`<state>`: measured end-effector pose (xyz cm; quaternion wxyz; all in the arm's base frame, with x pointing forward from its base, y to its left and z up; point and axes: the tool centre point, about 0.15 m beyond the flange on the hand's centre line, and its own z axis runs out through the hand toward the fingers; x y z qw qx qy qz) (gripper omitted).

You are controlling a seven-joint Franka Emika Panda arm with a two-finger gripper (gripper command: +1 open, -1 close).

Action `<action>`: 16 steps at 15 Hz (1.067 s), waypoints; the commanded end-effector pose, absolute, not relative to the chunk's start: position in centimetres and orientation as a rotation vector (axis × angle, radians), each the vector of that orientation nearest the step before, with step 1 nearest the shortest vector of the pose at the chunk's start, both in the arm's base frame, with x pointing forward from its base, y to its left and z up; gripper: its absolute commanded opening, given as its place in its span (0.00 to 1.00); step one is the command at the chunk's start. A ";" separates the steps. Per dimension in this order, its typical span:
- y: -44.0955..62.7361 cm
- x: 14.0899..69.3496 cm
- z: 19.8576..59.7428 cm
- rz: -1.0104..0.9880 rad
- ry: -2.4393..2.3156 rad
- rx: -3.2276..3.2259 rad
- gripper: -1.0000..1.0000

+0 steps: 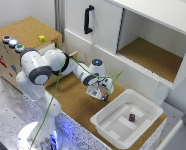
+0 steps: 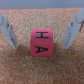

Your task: Go towards the drawer and store the pink object

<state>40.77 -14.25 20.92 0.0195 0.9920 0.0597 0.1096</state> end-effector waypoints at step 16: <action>-9.6 43.1 31.9 0.612 0.366 3.078 0.00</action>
